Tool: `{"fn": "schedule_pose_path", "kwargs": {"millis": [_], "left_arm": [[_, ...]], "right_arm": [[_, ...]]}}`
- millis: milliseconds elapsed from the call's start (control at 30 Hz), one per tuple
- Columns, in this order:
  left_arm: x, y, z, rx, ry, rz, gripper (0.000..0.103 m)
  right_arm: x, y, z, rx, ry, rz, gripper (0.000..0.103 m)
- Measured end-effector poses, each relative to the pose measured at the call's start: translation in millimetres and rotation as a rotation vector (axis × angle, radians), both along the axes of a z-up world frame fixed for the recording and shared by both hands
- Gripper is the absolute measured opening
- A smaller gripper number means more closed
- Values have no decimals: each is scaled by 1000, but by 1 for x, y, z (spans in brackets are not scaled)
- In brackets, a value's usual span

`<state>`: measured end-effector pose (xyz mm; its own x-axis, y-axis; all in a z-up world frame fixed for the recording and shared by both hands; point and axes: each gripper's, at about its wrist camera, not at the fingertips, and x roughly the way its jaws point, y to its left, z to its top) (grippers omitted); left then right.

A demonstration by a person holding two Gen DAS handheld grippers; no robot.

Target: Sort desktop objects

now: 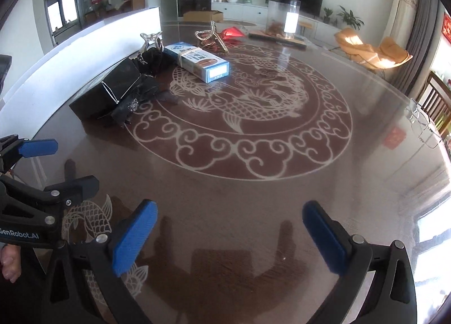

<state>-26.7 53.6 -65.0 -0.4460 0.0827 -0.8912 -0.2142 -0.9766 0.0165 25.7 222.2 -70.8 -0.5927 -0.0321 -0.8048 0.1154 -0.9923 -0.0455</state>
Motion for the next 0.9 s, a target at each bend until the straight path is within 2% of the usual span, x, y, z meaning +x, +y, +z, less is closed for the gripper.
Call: {"fn": "schedule_pose_path", "kwargs": {"millis": [267, 667, 900], "left_arm": [[-7, -9, -4, 24, 49, 45, 103], [-4, -9, -9, 29, 96, 61, 103], [-3, -8, -9, 31, 96, 55, 103]], "right_arm": [[-4, 3, -11, -9, -14, -16, 103], [-10, 5, -12, -38, -18, -20, 103], [-10, 4, -12, -36, -18, -26, 103]]}}
